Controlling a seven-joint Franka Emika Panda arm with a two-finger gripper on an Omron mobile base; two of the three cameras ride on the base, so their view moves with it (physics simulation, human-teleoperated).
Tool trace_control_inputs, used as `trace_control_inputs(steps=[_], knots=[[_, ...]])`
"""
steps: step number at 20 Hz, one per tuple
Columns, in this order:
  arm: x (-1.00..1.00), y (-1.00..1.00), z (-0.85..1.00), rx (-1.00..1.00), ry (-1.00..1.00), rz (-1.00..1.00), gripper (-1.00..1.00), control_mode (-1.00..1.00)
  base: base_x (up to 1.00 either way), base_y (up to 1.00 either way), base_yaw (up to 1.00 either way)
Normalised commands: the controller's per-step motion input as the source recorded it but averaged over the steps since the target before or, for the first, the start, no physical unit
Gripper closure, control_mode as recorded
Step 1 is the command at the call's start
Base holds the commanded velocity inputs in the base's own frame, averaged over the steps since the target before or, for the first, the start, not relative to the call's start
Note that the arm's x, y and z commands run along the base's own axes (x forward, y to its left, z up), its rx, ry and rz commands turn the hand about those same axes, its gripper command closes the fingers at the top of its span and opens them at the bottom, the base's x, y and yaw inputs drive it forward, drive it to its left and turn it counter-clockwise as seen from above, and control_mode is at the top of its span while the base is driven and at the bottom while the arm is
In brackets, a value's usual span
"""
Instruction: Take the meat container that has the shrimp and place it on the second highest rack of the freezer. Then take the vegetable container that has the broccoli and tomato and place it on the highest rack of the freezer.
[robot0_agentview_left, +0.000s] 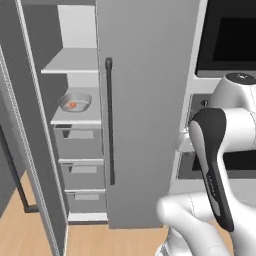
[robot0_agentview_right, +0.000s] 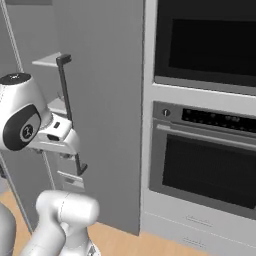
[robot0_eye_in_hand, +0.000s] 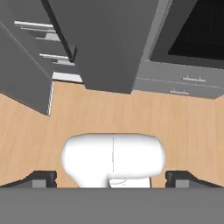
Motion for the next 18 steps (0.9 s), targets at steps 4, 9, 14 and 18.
trace_control_inputs(steps=[4, 9, 14, 18], knots=[[0.0, 0.0, 0.0, 0.0, 0.0, 0.0, -1.0, 1.0, 0.1, -1.0, -0.29], [0.0, 0.0, 0.0, 0.0, 0.0, 0.0, -1.0, 1.0, 0.23, -1.0, -0.26], [0.0, 0.0, 0.0, 0.0, 0.0, 0.0, -1.0, 1.0, 0.48, -1.0, -0.19], [0.0, 0.0, 0.0, 0.0, 0.0, 0.0, -1.0, 1.0, 0.46, -1.0, -0.17]])
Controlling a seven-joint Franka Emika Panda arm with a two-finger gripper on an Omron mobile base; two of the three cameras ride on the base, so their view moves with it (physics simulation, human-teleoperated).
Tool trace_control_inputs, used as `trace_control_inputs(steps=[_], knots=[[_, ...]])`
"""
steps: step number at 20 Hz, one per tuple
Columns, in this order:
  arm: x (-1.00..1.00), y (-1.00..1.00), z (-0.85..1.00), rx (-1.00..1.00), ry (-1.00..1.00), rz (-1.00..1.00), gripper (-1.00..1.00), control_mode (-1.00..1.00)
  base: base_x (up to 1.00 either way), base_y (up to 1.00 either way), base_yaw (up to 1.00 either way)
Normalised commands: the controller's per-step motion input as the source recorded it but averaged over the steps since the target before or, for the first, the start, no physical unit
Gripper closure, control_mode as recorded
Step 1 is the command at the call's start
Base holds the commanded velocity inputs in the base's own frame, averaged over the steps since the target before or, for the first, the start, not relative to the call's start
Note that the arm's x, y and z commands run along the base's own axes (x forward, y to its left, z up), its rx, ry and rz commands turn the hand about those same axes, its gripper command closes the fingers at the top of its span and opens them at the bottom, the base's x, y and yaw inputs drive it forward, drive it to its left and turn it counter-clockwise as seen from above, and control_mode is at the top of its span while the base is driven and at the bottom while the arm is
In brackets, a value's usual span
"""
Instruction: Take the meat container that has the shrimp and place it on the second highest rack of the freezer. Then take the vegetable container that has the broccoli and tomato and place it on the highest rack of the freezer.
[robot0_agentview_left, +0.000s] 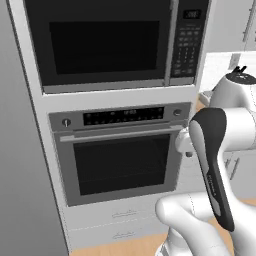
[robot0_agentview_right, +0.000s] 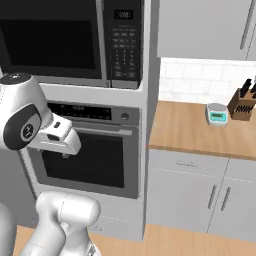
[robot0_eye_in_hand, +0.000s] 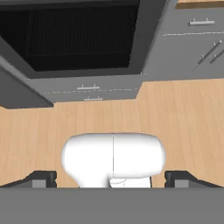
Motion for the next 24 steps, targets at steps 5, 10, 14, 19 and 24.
trace_control_inputs(steps=[5, 10, 14, 19, 24], knots=[[0.0, 0.0, 0.0, 0.0, 0.0, 0.0, -1.0, 1.0, 0.2, -1.0, -0.14], [0.0, 0.0, 0.0, 0.0, 0.0, 0.0, -1.0, 1.0, 0.27, -0.98, -0.11], [0.0, 0.0, 0.0, 0.0, 0.0, 0.0, -1.0, 1.0, 0.43, -0.86, -0.06], [0.0, 0.0, 0.0, 0.0, 0.0, 0.0, -1.0, 1.0, 0.55, -0.67, -0.01], [0.0, 0.0, 0.0, 0.0, 0.0, 0.0, -1.0, 1.0, 0.59, -0.54, -0.01]])
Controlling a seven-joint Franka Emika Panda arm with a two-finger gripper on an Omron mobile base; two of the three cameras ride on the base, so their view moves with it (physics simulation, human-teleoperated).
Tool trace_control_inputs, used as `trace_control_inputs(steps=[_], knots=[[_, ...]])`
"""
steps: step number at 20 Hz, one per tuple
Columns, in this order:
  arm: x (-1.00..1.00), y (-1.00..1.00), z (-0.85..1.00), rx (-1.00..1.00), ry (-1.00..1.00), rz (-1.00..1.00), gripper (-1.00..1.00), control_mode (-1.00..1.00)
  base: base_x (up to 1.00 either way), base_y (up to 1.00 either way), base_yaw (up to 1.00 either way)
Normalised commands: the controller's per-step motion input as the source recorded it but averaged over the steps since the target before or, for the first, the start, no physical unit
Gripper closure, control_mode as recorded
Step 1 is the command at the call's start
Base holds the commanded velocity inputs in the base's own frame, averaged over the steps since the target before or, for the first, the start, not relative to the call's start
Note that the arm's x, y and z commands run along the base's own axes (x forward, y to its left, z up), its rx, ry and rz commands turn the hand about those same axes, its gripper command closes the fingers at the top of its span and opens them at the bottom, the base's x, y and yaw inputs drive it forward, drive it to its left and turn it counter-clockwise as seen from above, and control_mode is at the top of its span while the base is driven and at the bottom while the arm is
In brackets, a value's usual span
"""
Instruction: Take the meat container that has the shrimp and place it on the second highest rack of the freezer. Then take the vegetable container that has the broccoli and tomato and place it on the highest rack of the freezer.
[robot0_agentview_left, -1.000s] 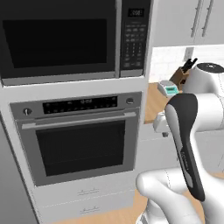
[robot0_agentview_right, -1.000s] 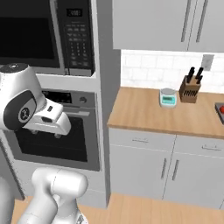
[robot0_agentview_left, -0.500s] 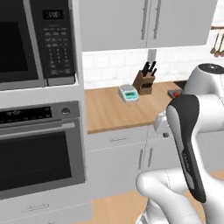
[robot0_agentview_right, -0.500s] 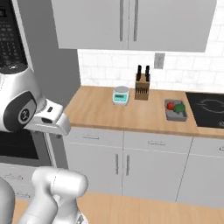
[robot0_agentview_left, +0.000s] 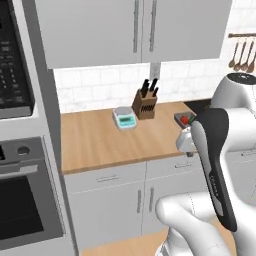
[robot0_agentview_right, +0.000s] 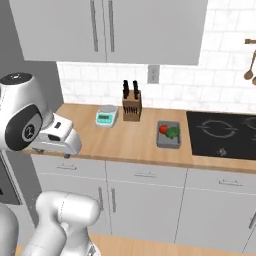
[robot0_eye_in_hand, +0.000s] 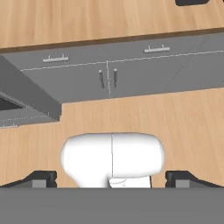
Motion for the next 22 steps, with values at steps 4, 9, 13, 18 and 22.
trace_control_inputs(steps=[4, 9, 13, 18, 22], knots=[[0.0, 0.0, 0.0, 0.0, 0.0, 0.0, -1.0, 1.0, 0.58, -0.46, -0.01], [0.0, 0.0, 0.0, 0.0, 0.0, 0.0, -1.0, 1.0, 0.61, -0.35, -0.01], [0.0, 0.0, 0.0, 0.0, 0.0, 0.0, -1.0, 1.0, 0.48, -0.23, 0.0], [0.0, 0.0, 0.0, 0.0, 0.0, 0.0, -1.0, 1.0, 0.38, -0.24, 0.0], [0.0, 0.0, 0.0, 0.0, 0.0, 0.0, -1.0, 1.0, 0.44, -0.46, 0.0]])
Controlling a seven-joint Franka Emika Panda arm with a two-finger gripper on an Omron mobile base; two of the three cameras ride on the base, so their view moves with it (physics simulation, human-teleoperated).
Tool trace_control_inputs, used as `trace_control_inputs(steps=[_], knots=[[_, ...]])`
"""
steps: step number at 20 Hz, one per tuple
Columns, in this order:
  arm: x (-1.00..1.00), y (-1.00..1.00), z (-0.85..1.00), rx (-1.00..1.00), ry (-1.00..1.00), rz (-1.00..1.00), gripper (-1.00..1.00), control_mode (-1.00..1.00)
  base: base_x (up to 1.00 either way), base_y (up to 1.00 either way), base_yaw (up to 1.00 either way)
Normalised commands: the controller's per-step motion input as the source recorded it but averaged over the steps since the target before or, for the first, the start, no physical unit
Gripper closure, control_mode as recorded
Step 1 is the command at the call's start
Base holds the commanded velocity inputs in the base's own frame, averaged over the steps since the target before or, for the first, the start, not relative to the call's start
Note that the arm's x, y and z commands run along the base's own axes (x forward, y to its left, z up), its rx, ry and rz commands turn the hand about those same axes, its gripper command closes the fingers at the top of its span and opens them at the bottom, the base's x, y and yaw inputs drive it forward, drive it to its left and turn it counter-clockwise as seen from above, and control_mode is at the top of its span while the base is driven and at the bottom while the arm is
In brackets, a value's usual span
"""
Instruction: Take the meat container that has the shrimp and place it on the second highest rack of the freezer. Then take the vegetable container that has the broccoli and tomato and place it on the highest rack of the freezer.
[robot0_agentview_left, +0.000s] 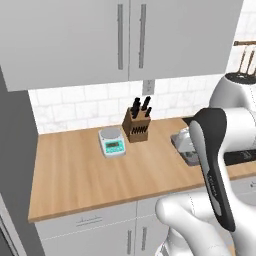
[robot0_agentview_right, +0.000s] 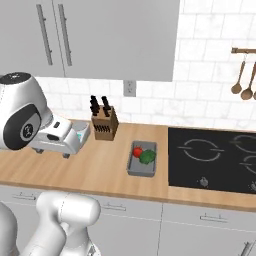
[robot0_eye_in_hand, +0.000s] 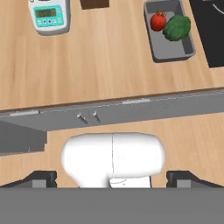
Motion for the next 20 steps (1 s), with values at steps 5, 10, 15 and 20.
trace_control_inputs(steps=[5, 10, 15, 20], knots=[[0.0, 0.0, 0.0, 0.0, 0.0, 0.0, -1.0, 1.0, 0.46, -0.49, 0.0], [0.0, 0.0, 0.0, 0.0, 0.0, 0.0, -1.0, 1.0, 0.49, -0.22, 0.0], [0.0, -0.43, -0.16, 0.05, 0.0, -0.13, -1.0, -1.0, 0.02, -0.02, 0.0], [0.13, -0.87, -0.31, 0.07, 0.02, -0.38, -1.0, -1.0, 0.0, 0.0, 0.0]])
